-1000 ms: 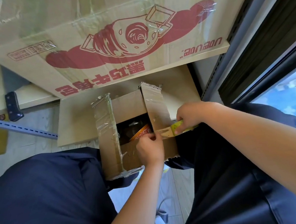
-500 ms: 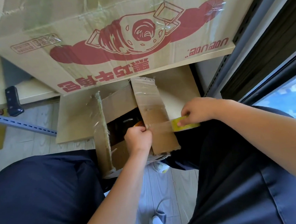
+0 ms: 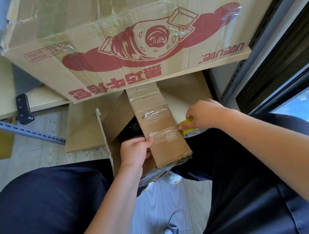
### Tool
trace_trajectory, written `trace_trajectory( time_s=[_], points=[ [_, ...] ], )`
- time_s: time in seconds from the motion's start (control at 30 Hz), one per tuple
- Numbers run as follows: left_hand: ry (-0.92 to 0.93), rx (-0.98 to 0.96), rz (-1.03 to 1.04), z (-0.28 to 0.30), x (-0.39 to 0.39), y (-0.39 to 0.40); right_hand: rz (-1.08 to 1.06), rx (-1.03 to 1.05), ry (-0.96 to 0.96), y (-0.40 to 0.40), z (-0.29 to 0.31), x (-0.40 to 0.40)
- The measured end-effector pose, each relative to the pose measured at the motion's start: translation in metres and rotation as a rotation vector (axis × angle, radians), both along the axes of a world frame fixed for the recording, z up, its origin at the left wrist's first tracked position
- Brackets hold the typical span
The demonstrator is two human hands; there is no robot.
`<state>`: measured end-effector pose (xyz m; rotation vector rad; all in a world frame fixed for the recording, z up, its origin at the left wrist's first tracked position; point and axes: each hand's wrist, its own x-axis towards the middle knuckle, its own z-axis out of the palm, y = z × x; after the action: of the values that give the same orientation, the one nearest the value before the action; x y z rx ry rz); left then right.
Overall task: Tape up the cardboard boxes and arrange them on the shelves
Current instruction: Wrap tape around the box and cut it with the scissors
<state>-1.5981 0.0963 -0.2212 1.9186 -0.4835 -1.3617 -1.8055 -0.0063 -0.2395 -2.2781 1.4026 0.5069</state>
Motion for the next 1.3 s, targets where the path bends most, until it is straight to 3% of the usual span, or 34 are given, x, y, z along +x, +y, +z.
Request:
trace_trajectory(
  time_s=[0.07,0.27,0.5,0.6,0.67,0.73,0.87,1.0,1.3],
  points=[
    [0.009,-0.01,-0.014,0.0,0.004,0.001,-0.05,0.08,-0.046,-0.002,-0.003,0.003],
    [0.033,-0.008,-0.117,-0.005,0.013,0.003,-0.151,0.369,-0.416,-0.001,-0.012,0.01],
    [0.111,-0.015,-0.123,-0.014,0.008,0.003,-0.608,0.64,-0.703,0.001,-0.015,0.012],
    [0.183,-0.028,-0.118,-0.017,0.002,0.0,-0.718,0.659,-0.823,0.003,-0.006,0.011],
    [0.194,-0.003,-0.14,-0.02,-0.005,-0.002,-0.735,0.65,-0.837,0.007,0.001,0.011],
    [0.078,-0.004,-0.206,-0.027,-0.012,-0.002,-0.742,0.627,-0.849,0.012,0.007,0.011],
    [0.021,-0.046,-0.161,-0.031,-0.018,-0.002,-0.718,0.506,-0.827,0.013,0.023,0.012],
    [-0.405,-0.114,-0.154,-0.018,-0.021,-0.002,-0.713,0.438,-0.865,0.018,0.039,0.017],
    [-0.214,-0.046,-0.292,0.014,-0.057,0.003,-0.411,0.409,-0.779,0.021,0.068,0.014]
  ],
)
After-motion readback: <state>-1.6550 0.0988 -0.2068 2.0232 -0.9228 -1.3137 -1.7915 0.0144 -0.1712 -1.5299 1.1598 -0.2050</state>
